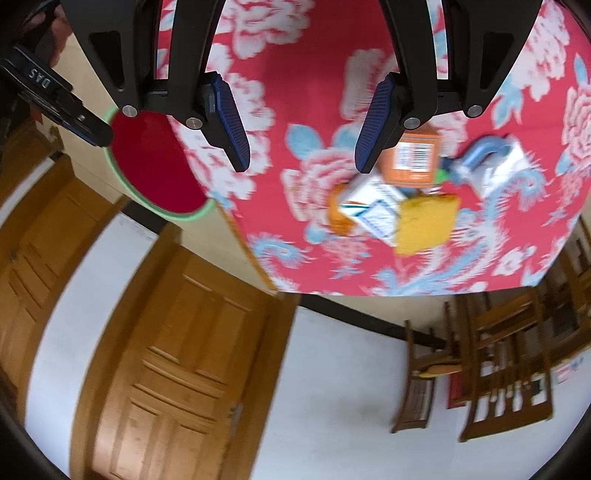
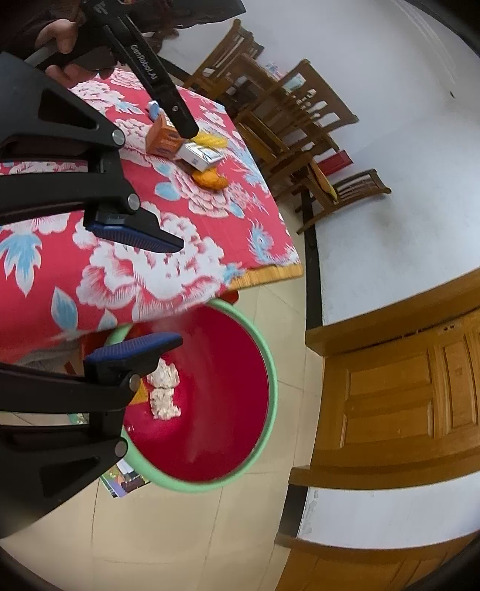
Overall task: Collect trash
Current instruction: 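Grasp the orange cardboard box with the left gripper while the right returns to the table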
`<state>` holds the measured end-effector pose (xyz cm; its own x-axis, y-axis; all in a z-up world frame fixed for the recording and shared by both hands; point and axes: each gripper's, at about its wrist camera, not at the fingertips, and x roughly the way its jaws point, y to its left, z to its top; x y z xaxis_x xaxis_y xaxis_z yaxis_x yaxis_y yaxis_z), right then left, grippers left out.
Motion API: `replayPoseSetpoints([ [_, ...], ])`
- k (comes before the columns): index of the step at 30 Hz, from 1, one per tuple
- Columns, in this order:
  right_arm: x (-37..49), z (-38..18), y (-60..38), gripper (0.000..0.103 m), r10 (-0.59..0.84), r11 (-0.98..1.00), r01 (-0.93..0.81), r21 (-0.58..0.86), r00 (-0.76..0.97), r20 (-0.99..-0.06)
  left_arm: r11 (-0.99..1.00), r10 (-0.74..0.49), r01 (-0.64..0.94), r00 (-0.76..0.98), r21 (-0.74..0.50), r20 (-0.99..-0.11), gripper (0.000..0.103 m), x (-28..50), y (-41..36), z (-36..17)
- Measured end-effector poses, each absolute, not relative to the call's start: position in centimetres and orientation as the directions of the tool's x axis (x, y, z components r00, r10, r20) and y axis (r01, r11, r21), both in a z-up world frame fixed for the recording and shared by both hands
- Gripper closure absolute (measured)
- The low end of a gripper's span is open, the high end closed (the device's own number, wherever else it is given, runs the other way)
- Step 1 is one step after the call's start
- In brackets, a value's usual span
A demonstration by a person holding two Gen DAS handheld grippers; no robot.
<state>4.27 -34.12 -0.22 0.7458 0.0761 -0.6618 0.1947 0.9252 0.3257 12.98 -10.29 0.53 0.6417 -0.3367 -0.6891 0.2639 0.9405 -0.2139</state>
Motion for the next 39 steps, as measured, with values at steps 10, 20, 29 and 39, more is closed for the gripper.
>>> replayPoseSetpoints([
  [10,5.3,-0.6,-32.1,0.056,0.103,0.937,0.159,0.312,0.727,-0.679,0.977,-0.211,0.125,0.662,-0.172,-0.719,0.033,14.2,-6.8,-1.7],
  [20,6.1,-1.1,-31.0,0.056,0.111,0.943,0.147,0.299,0.708,-0.698,0.986,-0.158,0.066,0.644,-0.151,-0.748,0.033,15.3,-5.9,-3.9],
  [29,7.3,-1.4,-29.6,0.056,0.130,0.951,0.116,0.287,0.693,-0.710,0.978,-0.199,0.088,0.639,-0.187,-0.743,0.043,15.8,-5.9,-4.6],
  [39,8.6,-1.1,-27.1,0.056,0.149,0.961,0.069,0.267,0.684,-0.714,0.964,-0.256,0.112,0.642,-0.242,-0.723,0.055,15.4,-4.4,-3.7],
])
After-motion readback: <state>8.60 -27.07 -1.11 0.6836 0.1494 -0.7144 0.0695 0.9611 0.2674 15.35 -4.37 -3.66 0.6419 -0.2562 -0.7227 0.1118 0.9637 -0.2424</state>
